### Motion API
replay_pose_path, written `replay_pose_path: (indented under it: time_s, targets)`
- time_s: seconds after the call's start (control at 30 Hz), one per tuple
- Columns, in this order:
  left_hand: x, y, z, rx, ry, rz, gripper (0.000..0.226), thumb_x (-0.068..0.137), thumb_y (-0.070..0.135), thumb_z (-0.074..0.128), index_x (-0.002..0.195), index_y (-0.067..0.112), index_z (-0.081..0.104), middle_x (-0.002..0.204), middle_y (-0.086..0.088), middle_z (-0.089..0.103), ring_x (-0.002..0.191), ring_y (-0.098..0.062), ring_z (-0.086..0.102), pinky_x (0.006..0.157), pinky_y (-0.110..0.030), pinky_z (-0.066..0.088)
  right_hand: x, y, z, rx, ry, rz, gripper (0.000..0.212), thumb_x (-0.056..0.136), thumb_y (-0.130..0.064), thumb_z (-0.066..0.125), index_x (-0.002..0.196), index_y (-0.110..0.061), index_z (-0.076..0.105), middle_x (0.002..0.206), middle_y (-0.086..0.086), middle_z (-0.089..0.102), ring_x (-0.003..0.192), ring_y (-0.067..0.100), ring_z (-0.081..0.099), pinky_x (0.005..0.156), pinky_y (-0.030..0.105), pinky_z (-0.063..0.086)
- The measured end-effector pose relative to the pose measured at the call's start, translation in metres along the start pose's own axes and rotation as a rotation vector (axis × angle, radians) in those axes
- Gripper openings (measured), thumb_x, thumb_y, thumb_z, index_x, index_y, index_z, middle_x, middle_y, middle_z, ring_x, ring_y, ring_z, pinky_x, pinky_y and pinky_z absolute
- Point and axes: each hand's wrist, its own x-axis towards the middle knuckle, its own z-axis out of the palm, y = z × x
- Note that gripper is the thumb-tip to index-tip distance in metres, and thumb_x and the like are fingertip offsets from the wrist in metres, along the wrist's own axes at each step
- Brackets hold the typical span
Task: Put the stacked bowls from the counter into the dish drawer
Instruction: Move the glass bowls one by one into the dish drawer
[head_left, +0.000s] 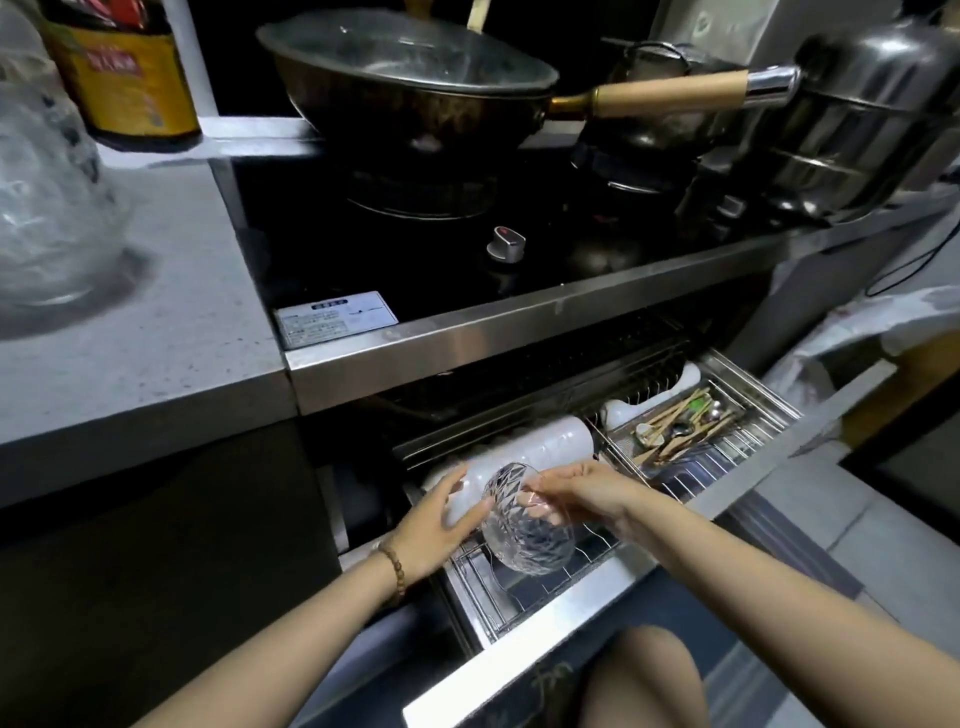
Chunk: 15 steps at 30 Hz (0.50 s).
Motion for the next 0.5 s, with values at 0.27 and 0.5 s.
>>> replay_pose_path:
  time_s: [0.27,0.5]
  targets:
    - [0.002,-0.067,0.003,0.668,-0.08,0.081,0.116,0.056,0.091,0.025,0.149,0.027,-0.003,0.156,0.007,-0.016,0.138,-0.008,-0.025,0.114,-0.037,-0.015,0.062,0.019,0.022,-0.109,-0.178,0.279,0.012,0.096,-0.012,0.051,0.095,-0.006,0.061,0.079,0.002,0.06,0.057,0.007,0.057,0.046,0.017,0.048]
    - [0.002,-0.082,0.005,0.712,-0.065,0.115,0.108,0.064,0.086,0.033,0.147,0.031,-0.009,0.146,0.014,-0.03,0.134,-0.008,-0.034,0.113,-0.036,-0.014,0.092,0.038,0.041,-0.233,-0.186,0.335,0.018,0.098,-0.013,0.048,0.083,-0.011,0.059,0.079,0.002,0.06,0.065,0.01,0.052,0.059,0.02,0.042]
